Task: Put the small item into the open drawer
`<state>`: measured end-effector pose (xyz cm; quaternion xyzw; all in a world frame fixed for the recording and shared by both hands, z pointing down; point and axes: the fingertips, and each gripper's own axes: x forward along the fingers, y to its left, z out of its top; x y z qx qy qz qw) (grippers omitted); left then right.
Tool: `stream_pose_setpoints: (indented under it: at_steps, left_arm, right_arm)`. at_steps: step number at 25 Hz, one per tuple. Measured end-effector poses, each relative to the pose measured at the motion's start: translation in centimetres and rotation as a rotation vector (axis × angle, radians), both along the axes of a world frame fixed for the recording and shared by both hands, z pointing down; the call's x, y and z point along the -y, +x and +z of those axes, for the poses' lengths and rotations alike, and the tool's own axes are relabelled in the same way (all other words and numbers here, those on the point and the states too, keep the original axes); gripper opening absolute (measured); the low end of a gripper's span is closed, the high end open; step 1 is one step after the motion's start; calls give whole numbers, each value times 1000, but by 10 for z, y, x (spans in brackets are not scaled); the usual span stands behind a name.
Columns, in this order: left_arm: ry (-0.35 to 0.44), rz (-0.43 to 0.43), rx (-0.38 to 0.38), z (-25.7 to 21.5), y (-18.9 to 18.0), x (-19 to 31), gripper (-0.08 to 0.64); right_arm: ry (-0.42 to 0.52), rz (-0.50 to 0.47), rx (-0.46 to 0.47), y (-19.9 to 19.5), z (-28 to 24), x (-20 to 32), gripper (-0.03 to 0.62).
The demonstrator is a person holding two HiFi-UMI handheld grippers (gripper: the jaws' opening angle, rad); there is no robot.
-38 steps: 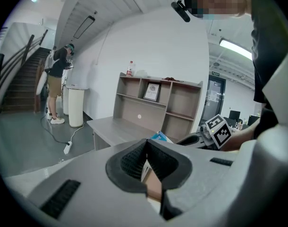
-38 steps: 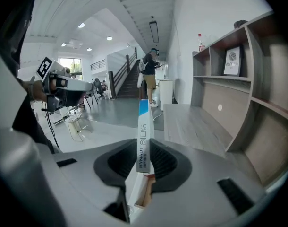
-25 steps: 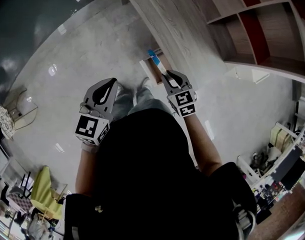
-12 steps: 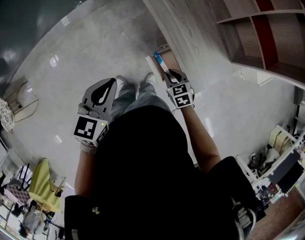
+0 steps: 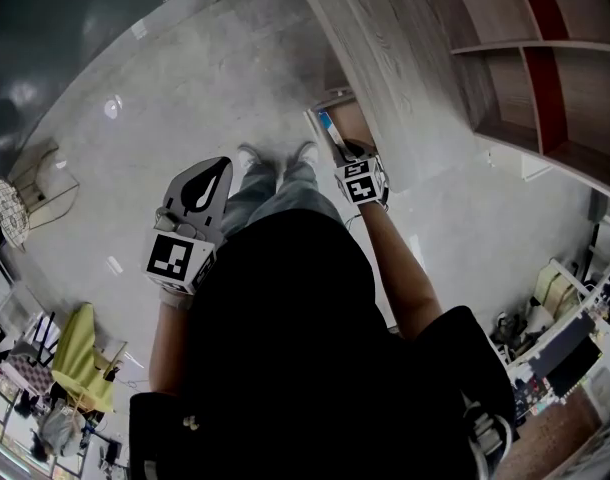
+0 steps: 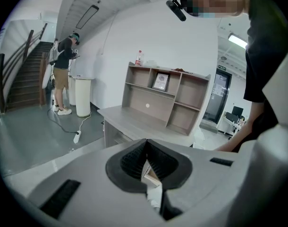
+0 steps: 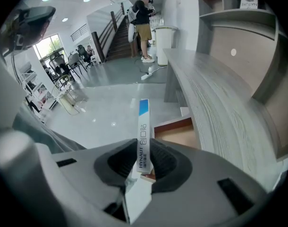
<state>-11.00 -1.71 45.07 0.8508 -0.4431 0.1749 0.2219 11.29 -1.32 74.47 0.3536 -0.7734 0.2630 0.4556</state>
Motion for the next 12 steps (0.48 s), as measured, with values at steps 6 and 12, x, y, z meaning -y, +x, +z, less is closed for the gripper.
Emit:
stream_pose_setpoints:
  at_steps: [6,12]
  left_arm:
    - [-19,-13,10,5,-10,-1,3]
    - [-29,-23,10,7,-16,-2,3]
  right_arm:
    - [-38,25,-42,3,20,4,95]
    - [-42,32,-63,4,29,9,121]
